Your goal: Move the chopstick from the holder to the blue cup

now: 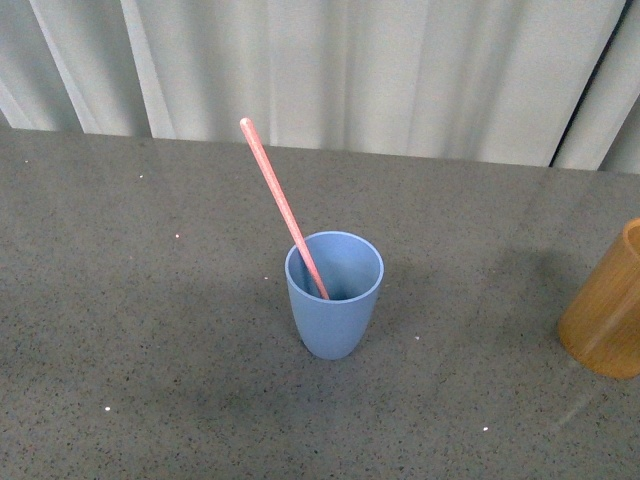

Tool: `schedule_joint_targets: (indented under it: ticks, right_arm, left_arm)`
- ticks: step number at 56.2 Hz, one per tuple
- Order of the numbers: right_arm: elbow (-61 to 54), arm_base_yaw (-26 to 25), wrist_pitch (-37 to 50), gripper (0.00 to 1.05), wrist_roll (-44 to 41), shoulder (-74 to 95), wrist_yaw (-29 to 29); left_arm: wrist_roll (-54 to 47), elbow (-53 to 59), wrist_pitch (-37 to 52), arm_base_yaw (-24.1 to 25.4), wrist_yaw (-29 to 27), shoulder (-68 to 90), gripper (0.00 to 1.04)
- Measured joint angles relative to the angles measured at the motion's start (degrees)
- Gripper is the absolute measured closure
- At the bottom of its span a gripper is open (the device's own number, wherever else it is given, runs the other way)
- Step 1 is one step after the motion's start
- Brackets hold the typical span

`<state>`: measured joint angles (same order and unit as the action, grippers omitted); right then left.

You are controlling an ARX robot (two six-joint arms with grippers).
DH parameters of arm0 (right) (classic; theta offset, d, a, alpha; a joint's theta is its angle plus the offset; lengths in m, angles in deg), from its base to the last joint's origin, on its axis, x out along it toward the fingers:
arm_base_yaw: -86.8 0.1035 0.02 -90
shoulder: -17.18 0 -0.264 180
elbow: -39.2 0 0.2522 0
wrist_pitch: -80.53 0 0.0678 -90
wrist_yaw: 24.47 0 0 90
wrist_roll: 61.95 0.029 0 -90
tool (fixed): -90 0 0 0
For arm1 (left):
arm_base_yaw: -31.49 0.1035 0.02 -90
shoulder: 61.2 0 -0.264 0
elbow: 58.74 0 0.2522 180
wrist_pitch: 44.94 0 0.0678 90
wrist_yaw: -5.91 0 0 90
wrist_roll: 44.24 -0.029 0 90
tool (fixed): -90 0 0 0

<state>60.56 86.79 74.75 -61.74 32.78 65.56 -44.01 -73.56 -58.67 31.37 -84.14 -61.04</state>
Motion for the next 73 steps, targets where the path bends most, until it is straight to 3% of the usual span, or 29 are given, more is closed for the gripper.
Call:
schedule_joint_targets:
  ticks: [16,27,71,73]
  right_arm:
    - [-3.04,0.0,-0.48,1.04,-0.09,-3.69,0.04]
    - [-4.31,0.0,-8.07,1.04,-0.15,-11.34,-0.02]
    - [-6.29,0.0,-8.11,1.04,-0.15,-15.37,-0.11]
    - [-6.27,0.0,-8.11,0.99,-0.17,-15.37,-0.09]
  left_arm:
    - [0.0,0.0,0.0,0.0,0.0,0.0,0.07]
    - [0.0,0.0,0.0,0.0,0.02,0.0,0.07]
    - [0.0,0.0,0.0,0.0,0.02,-0.07,0.07]
    - [0.0,0.0,0.0,0.0,0.02,-0.07,0.07]
